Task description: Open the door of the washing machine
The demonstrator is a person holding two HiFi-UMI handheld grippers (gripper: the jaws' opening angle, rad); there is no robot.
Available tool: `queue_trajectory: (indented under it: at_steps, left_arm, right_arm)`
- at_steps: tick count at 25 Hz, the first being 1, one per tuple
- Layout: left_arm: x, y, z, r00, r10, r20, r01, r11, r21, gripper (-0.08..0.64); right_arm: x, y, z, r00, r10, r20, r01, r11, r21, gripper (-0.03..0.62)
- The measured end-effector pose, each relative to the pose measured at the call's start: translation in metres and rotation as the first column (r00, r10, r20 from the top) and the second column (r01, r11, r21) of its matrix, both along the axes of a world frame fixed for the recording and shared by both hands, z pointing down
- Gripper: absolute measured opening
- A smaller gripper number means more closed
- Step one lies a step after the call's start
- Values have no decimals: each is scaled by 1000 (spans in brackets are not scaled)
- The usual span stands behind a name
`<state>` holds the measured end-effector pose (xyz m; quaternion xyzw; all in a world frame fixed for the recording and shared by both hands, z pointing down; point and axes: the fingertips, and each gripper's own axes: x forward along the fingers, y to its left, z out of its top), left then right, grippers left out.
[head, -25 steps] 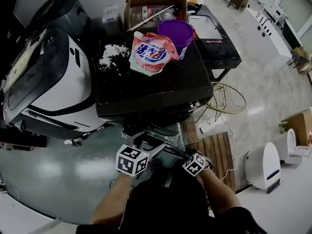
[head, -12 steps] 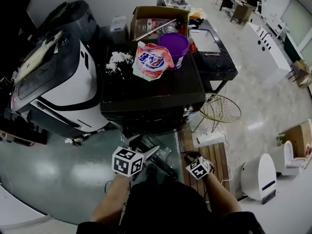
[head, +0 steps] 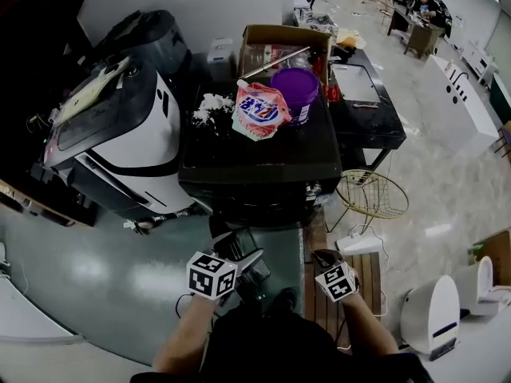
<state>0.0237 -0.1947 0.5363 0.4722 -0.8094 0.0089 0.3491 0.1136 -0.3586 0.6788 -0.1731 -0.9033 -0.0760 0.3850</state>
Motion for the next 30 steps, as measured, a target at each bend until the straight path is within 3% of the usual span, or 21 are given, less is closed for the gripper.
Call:
queue_trajectory:
  at_steps: [7,13,19,25,27,30]
  left_arm:
    - [-11,11,-27,996,-28,88,29,1000,-7,393]
    - [-40,41,-53,983,-31,179,31,1000,5,388]
    - [-67,78,-80,961,-114,254,105,993,51,373]
    - [-81,99,-110,928,-155,339,137,988,77,359]
    - [-88,106,-125,914,-179,365,150,983,108,333]
    - [-95,113,-147,894,-209,396,156,974,163,227]
  right_arm:
    - [-30,0,-49,991,-7,131,10,1000,-21,26]
    - [-70,8,-112,967,70,244,-53,996,-75,17]
    - [-104,40,-170,936,-13,352,30,999,-44,17]
    - [-122,63,-236,882,-32,471,82,993,-86,15]
    - [-125,73,-256,860,-40,509,99,991,-90,16]
    - [-128,84,-282,832,-30,554,117,986,-122,15]
